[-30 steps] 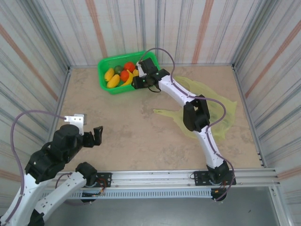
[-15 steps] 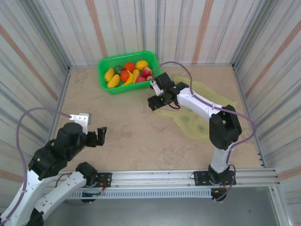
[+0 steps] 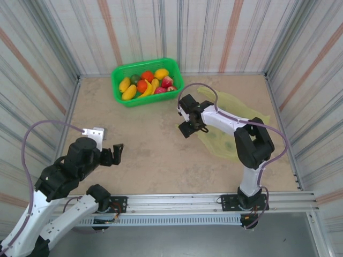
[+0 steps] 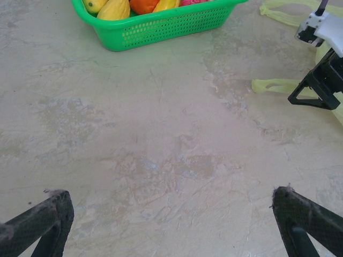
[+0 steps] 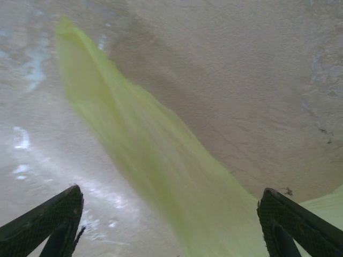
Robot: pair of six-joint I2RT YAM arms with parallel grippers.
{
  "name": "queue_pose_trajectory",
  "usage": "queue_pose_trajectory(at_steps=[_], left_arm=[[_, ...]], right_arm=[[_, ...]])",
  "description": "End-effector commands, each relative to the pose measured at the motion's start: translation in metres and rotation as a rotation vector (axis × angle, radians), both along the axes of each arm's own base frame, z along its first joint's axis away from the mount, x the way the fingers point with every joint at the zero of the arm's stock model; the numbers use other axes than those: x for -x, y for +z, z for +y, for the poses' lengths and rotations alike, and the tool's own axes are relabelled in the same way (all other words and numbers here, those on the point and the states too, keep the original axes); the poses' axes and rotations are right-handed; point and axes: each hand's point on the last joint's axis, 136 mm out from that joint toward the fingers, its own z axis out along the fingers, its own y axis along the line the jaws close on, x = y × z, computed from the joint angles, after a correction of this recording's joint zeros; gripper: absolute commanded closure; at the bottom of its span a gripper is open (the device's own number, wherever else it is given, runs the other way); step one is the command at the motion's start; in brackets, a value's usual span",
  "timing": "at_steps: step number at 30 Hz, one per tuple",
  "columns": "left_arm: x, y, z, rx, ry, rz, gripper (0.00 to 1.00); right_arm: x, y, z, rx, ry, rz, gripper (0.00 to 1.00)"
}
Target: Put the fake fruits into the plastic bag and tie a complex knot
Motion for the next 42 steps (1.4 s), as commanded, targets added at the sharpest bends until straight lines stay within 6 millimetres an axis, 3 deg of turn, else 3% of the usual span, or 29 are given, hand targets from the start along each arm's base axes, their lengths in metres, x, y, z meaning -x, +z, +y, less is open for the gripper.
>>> queue_pose_trajectory(at_steps=[1, 4, 7, 11, 13, 18, 23, 29, 31, 33, 36, 42], left_arm=[[0.000, -0.001, 0.000, -0.010, -0.008, -0.006, 0.01], [0.000, -0.001, -0.001, -0.009, -0.012, -0.006, 0.01], [-0.001, -0.001, -0.002, -0.011, -0.015, -0.004, 0.01], [-0.002, -0.001, -0.009, -0.007, -0.039, 0.020, 0.01], [-0.004, -0.002, -0.013, 0.006, -0.029, 0.051, 0.01], [-0.012, 0.003, -0.047, 0.161, -0.070, 0.119, 0.01], [-0.032, 0.038, -0.086, 0.329, -0.128, 0.144, 0.01], [-0.060, 0.094, -0.101, 0.397, -0.179, 0.048, 0.01], [-0.064, 0.108, -0.114, 0.414, -0.260, -0.001, 0.01], [-0.065, 0.118, -0.134, 0.428, -0.381, -0.026, 0.01], [-0.068, 0.117, -0.155, 0.375, -0.497, -0.039, 0.01], [-0.088, 0.104, -0.148, 0.120, -0.468, -0.184, 0.02]], right_arm=[[-0.019, -0.009, -0.018, 0.140, 0.001, -0.081, 0.18], [-0.026, -0.010, -0.019, 0.157, -0.001, -0.102, 0.30], [-0.024, -0.008, -0.008, 0.096, 0.017, -0.083, 0.52], [-0.019, 0.000, 0.007, 0.006, 0.048, -0.073, 0.91], [-0.018, 0.015, 0.018, -0.053, 0.063, -0.101, 1.00], [-0.016, 0.086, 0.051, -0.264, 0.087, -0.297, 1.00], [-0.015, 0.181, 0.077, -0.445, 0.084, -0.581, 1.00], [-0.022, 0.303, 0.070, -0.753, -0.089, -0.781, 1.00], [-0.021, 0.330, 0.069, -0.832, -0.137, -0.806, 1.00], [-0.021, 0.347, 0.069, -0.881, -0.179, -0.816, 1.00], [-0.018, 0.362, 0.076, -0.958, -0.197, -0.783, 1.00], [-0.010, 0.371, 0.082, -1.033, -0.220, -0.752, 1.00]])
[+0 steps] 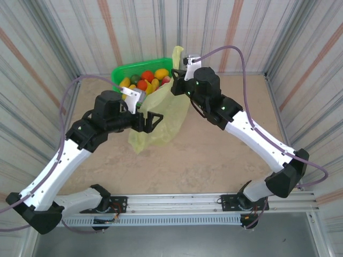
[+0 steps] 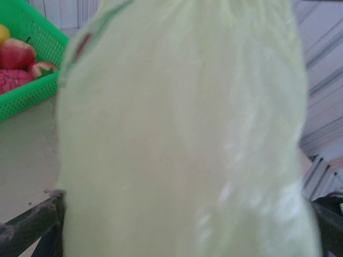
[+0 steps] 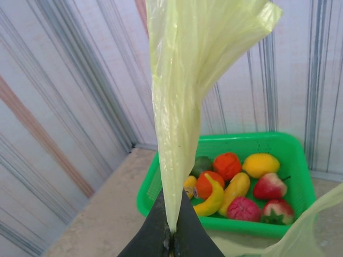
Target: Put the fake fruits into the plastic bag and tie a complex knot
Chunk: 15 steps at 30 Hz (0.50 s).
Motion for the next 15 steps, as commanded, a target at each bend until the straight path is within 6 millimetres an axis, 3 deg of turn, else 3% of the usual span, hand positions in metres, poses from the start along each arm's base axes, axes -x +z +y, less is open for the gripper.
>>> queue_pose_trajectory(at_steps=[1, 3, 5, 7, 8, 11, 15], left_arm=[[-0.019, 0.010, 0.016, -0.141, 0.058, -0.209, 0.03], [-0.036, 0.006, 0.026, -0.210, 0.127, -0.280, 0.17], [-0.042, 0.002, 0.022, -0.250, 0.102, -0.359, 0.49], [-0.042, -0.008, 0.010, -0.273, 0.018, -0.417, 0.90], [-0.042, -0.015, 0.007, -0.280, -0.003, -0.420, 1.00], [-0.045, -0.037, 0.003, -0.321, -0.031, -0.389, 1.00], [-0.043, -0.049, 0.009, -0.388, -0.020, -0.428, 1.00]], right_arm=[[0.008, 0.010, 0.000, -0.100, 0.006, 0.036, 1.00], [0.012, 0.011, 0.002, -0.130, 0.030, 0.055, 1.00], [0.018, 0.009, 0.005, -0.149, 0.065, 0.074, 1.00], [0.023, 0.007, 0.004, -0.158, 0.095, 0.091, 0.98], [0.024, 0.005, 0.002, -0.163, 0.104, 0.099, 0.96], [0.032, 0.001, -0.007, -0.171, 0.161, 0.114, 0.82], [0.052, -0.011, -0.022, -0.145, 0.337, 0.209, 0.42]])
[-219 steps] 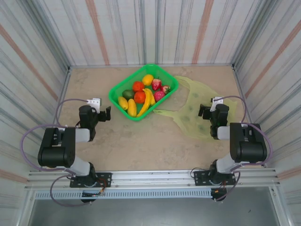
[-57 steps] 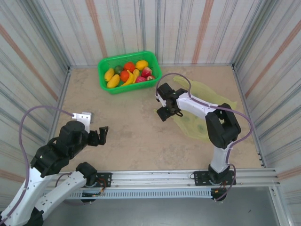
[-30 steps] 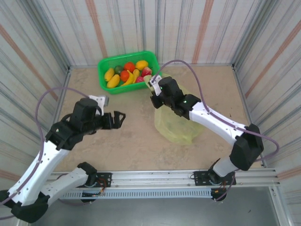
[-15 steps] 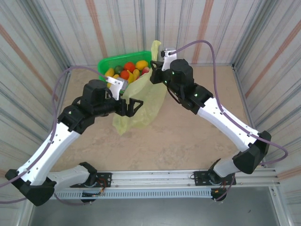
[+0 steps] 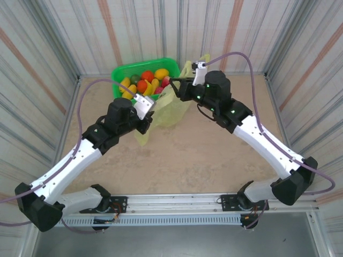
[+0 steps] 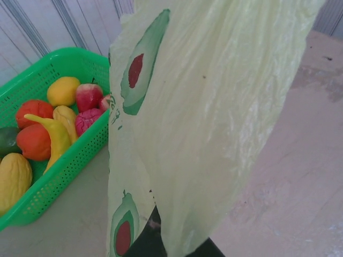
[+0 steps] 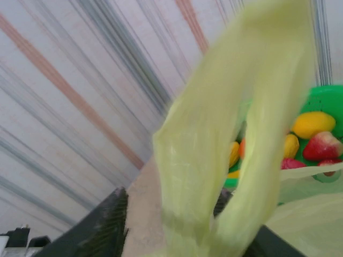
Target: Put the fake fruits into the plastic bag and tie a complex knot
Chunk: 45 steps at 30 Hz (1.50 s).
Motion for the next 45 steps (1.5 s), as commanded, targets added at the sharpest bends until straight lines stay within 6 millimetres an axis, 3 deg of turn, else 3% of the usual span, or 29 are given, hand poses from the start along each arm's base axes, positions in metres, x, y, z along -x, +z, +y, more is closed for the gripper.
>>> queue_pose_trajectory(at_steps=[1, 8, 16, 24, 29, 31, 35, 38, 39, 42, 45], left_arm=[[-0.001, 0.007, 0.005, -0.057, -0.005, -0.118, 1.00], [0.007, -0.011, 0.007, -0.086, -0.044, -0.139, 1.00], [0.012, -0.019, 0.005, -0.097, -0.075, -0.146, 1.00], [0.014, -0.023, 0.005, -0.103, -0.086, -0.142, 1.00], [0.015, -0.027, 0.006, -0.110, -0.090, -0.144, 1.00], [0.014, -0.026, 0.007, -0.112, -0.082, -0.149, 1.00], [0.008, -0.027, 0.010, -0.131, -0.053, -0.147, 1.00], [0.001, -0.027, 0.013, -0.142, -0.014, -0.133, 1.00], [0.000, -0.024, 0.013, -0.132, -0.009, -0.124, 0.94], [0.000, -0.010, 0.012, -0.064, 0.000, -0.080, 0.44], [0.011, 0.010, 0.007, 0.014, -0.044, -0.027, 0.27]], right_arm=[[0.031, 0.003, -0.014, -0.028, 0.191, 0.071, 0.38], [0.052, -0.033, -0.055, 0.012, 0.301, 0.238, 0.36], [0.061, -0.071, -0.061, 0.040, 0.354, 0.318, 0.34], [0.048, -0.071, -0.061, 0.014, 0.351, 0.295, 0.46], [0.045, -0.065, -0.056, -0.011, 0.386, 0.283, 0.47], [0.045, -0.064, -0.055, -0.014, 0.397, 0.278, 0.57], [0.046, -0.061, -0.056, -0.011, 0.402, 0.276, 0.97], [0.050, -0.055, -0.056, -0.020, 0.408, 0.261, 1.00], [0.052, -0.053, -0.056, -0.026, 0.412, 0.261, 1.00], [0.057, -0.046, -0.056, -0.031, 0.420, 0.257, 1.00], [0.063, -0.042, -0.055, -0.016, 0.435, 0.249, 1.00]])
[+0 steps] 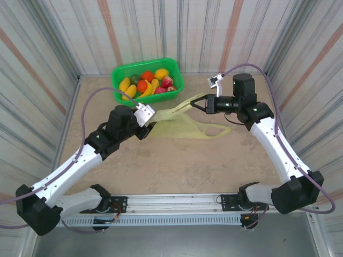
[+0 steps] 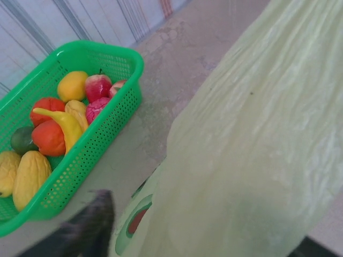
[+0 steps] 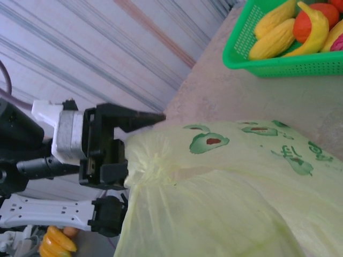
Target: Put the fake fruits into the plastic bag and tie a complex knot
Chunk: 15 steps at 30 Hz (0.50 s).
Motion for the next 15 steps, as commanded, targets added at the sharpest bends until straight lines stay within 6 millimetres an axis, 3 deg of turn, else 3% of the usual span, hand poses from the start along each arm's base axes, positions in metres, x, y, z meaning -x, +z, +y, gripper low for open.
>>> queue_pose_trajectory(at_steps=[1, 8, 12, 15], left_arm=[[0.016, 0.040, -0.009, 0.128, -0.057, 0.049, 0.24], [0.066, 0.108, -0.032, 0.329, -0.303, 0.044, 0.30], [0.056, 0.119, -0.031, 0.309, -0.276, -0.019, 0.19], [0.042, 0.115, -0.037, 0.263, -0.268, -0.033, 0.18]], right_arm=[[0.016, 0.025, -0.001, -0.007, 0.036, -0.055, 1.00], [0.032, 0.016, 0.007, 0.070, 0.100, -0.087, 1.00], [0.045, 0.011, 0.018, 0.091, 0.172, -0.113, 1.00], [0.052, 0.010, 0.025, 0.088, 0.214, -0.121, 1.00]])
